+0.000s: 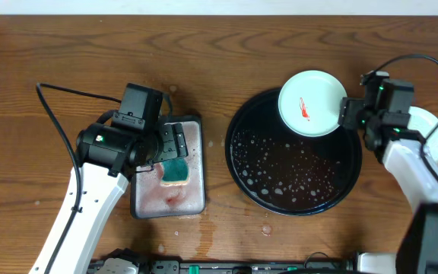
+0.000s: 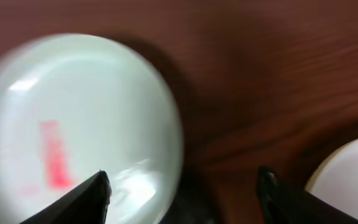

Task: Clean dirty plates on tray and stack at the side
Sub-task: 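Move the right gripper back and grip the rim of the remaining pale green plate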

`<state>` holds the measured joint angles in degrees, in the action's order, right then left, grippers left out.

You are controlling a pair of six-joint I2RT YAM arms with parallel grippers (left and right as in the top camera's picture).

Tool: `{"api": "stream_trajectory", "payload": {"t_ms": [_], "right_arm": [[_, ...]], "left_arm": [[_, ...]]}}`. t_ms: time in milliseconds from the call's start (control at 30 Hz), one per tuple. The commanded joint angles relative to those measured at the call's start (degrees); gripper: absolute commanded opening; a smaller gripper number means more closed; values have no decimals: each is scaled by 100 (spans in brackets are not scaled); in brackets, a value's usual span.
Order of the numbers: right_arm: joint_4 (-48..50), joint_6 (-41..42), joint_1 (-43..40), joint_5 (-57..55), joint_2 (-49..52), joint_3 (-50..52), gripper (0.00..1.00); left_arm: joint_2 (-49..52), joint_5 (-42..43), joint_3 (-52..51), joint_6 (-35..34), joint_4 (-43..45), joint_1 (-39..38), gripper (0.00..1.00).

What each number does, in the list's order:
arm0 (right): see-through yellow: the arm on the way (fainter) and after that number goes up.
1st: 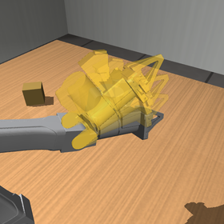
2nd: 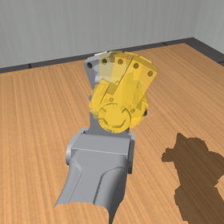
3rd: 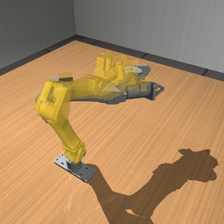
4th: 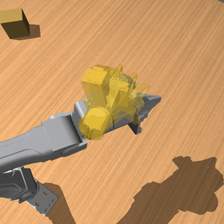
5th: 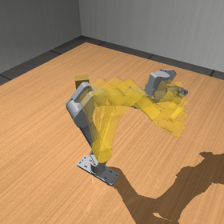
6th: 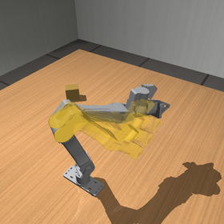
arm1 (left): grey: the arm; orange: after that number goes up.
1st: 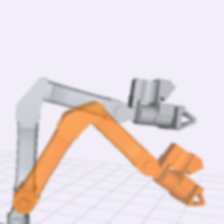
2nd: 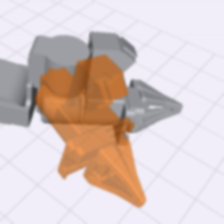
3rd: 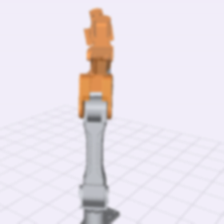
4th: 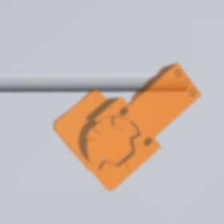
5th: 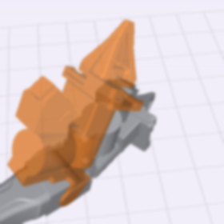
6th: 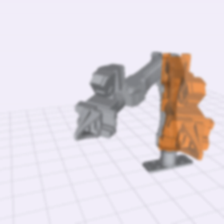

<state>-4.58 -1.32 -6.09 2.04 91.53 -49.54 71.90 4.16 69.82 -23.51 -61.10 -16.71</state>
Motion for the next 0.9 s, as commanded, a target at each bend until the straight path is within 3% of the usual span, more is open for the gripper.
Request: {"api": "stream_trajectory", "payload": {"t_ms": [0,67,100,200,267,467,667,767,867], "right_arm": [[269,-372,42,-546,505,-31,72],[420,-372,42,-227,739,-31,69],[455,-372,42,11,815,-31,62],[459,-367,42,717,857,-33,22],[420,-365,42,1027,741,-33,2],[-197,-74,28,1021,-24,-33,1],[-1460,1110,76,1025,-750,-33,1],[-2210,1526,190,946,-732,-13,1],[-1987,1290,278,376,-492,111,4]], "left_arm": [[2,-9,118,57,-13,20,85],[0,-11,118,57,-13,20,85],[2,-9,118,57,-13,20,85],[0,-9,118,57,-13,20,85],[0,-9,118,57,-13,20,85],[0,-9,118,55,-13,20,85],[0,-11,118,57,-13,20,85],[2,-9,118,57,-13,20,85],[2,-9,118,57,-13,20,85]]}}
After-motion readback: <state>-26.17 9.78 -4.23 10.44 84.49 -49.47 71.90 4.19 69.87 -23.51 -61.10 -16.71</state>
